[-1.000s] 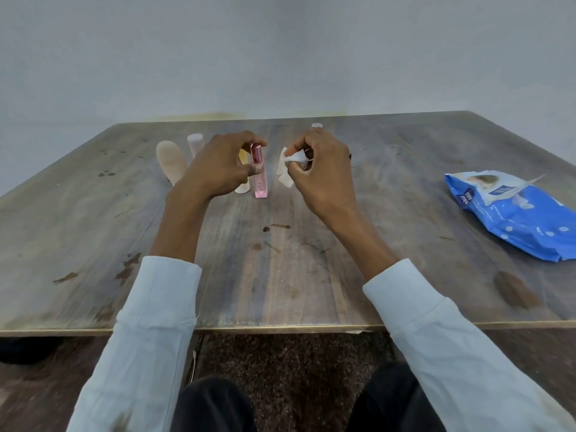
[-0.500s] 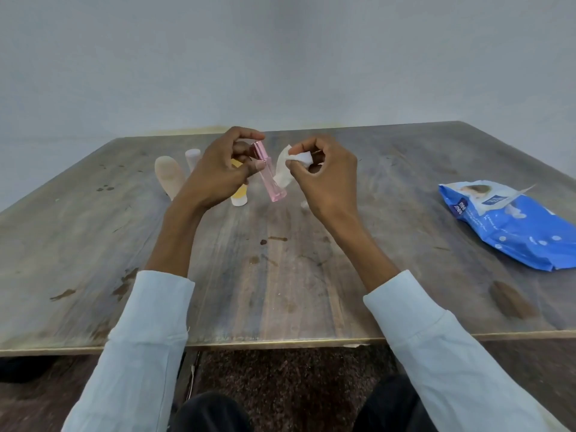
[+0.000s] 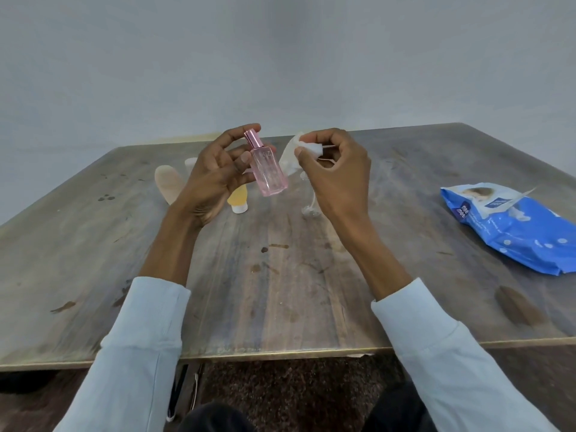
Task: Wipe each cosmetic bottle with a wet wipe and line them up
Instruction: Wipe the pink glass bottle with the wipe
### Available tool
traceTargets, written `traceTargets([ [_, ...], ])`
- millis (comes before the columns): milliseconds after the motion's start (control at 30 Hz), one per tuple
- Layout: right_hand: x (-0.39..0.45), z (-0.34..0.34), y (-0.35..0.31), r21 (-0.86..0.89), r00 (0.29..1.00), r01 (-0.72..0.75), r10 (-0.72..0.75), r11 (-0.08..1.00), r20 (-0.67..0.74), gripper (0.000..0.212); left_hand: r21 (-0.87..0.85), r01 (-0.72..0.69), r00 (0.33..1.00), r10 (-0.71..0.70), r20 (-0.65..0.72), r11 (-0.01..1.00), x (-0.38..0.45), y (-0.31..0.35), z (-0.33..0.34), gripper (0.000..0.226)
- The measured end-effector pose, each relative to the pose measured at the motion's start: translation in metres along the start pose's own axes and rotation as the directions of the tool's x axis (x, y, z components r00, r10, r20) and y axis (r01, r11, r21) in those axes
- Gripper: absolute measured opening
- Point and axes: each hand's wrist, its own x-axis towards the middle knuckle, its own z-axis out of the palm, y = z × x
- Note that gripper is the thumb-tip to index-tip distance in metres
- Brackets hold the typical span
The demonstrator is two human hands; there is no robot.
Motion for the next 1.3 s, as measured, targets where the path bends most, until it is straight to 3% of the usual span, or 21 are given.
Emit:
traceTargets([
  [333, -0.008, 0.01, -0.003, -0.151, 0.913, 0.391, -0.362, 0.908, 0.186, 0.025, -0.004, -0.036, 0.996, 0.036, 0.083, 0.999, -0.001, 0.003, 0.01, 0.051],
  [500, -0.007, 0.012, 0.005, -0.203, 0.898, 0.431, -0.398, 0.879, 0.187, 0.019, -0.008, -0.043, 0.997, 0.043, 0.059, 0.999, -0.002, 0.006, 0.013, 0.047],
  [633, -0.013, 0.016, 0.003, -0.179, 0.838, 0.519, -0.457, 0.836, 0.298, 0.018, -0.027, -0.021, 1.0, 0.021, 0.007, 0.999, -0.003, 0.01, 0.012, 0.052],
  [867, -0.007, 0.009, 0.008, -0.197, 0.904, 0.414, -0.376, 0.889, 0.203, 0.02, -0.037, -0.024, 0.998, 0.027, 0.065, 0.999, -0.004, 0.008, 0.014, 0.049],
  [1000, -0.013, 0.013, 0.001, -0.152, 0.857, 0.486, -0.435, 0.86, 0.277, 0.023, -0.087, -0.052, 0.998, 0.05, -0.027, 0.995, -0.004, 0.01, 0.01, 0.046],
  [1167, -0.008, 0.011, 0.008, -0.213, 0.922, 0.366, -0.322, 0.906, 0.216, 0.021, -0.103, -0.079, 0.996, 0.074, -0.045, 0.992, -0.003, 0.009, 0.007, 0.048],
  [1300, -0.014, 0.012, 0.002, -0.162, 0.868, 0.461, -0.405, 0.872, 0.288, 0.021, -0.098, -0.116, 0.983, 0.1, -0.154, 0.988, -0.001, 0.008, 0.007, 0.047],
])
